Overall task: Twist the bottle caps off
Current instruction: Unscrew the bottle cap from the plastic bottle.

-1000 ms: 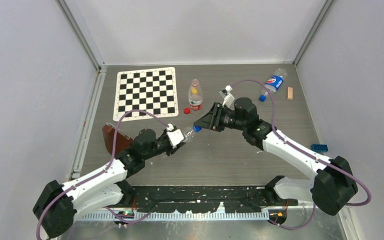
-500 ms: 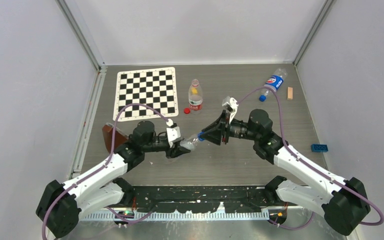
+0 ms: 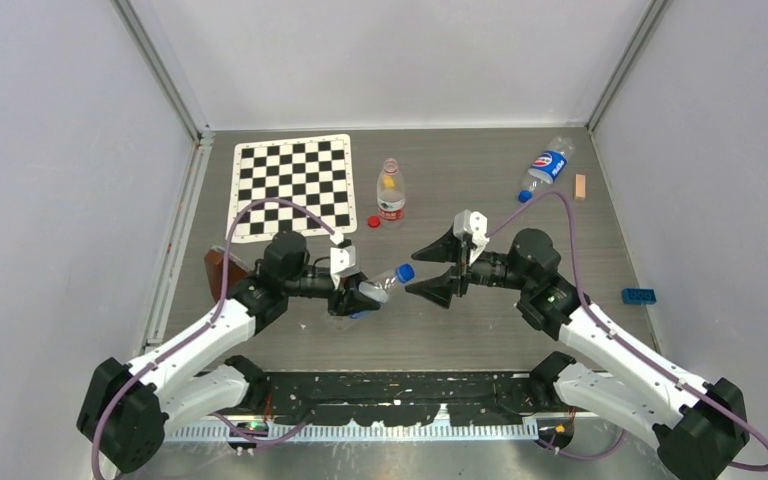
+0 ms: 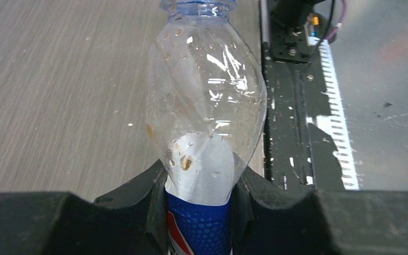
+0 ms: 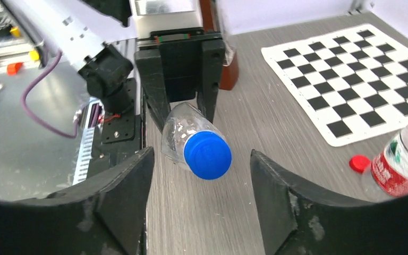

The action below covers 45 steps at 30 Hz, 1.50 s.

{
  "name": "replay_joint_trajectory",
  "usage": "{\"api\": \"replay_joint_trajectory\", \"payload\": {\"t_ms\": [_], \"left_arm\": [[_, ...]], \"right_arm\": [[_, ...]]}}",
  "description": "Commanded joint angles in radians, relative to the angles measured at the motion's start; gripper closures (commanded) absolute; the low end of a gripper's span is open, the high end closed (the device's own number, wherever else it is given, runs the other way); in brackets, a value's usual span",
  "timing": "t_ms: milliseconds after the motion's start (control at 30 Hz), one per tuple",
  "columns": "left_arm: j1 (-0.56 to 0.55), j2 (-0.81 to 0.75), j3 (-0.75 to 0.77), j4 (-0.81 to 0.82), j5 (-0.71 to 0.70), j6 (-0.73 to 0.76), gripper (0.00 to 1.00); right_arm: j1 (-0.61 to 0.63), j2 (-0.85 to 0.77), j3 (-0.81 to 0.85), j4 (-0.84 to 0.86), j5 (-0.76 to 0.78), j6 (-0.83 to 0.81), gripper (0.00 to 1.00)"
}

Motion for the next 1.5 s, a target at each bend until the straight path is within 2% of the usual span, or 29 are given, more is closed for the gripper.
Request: {"api": "replay_joint_trajectory", "payload": {"t_ms": [0,267,400,533,667,1067,1267,1467], "left_arm": [[0.011,-0.041,0.017,-0.015,-0.102,0.001,0.93],[0.009,-0.091,-0.042,0.035,-0.293,0.028,0.92],[-0.003,-0.148,-0.116,0.151,-0.400,0.032,0.92],[-0.022,-0.202,-0.151,0.201,-0.448,0.048,0.92],[-0.042,-0.221,-0.153,0.197,-0.471,0.057,0.92],[-0.088,-0.194,-0.142,0.193,-0.533,0.086,0.93],[-0.101,-0.169,-0.133,0.194,-0.545,0.095,0.93],[-0.106,-0.170,-0.131,0.193,-0.556,0.102,0.93]], "right_arm": [[-0.001,-0.026,0.026,-0.004,0.166,0.117,0.25],[-0.001,-0.024,0.070,-0.039,0.380,0.418,0.23],[-0.002,0.018,0.148,-0.198,0.496,0.619,0.23],[-0.003,0.061,0.194,-0.247,0.482,0.771,0.23],[-0.003,0.119,0.194,-0.183,0.435,0.874,0.28],[0.000,0.250,0.222,-0.092,0.299,0.948,0.31],[0.004,0.273,0.235,-0.095,0.262,0.934,0.33],[0.010,0.301,0.264,-0.151,0.229,0.876,0.40]]}}
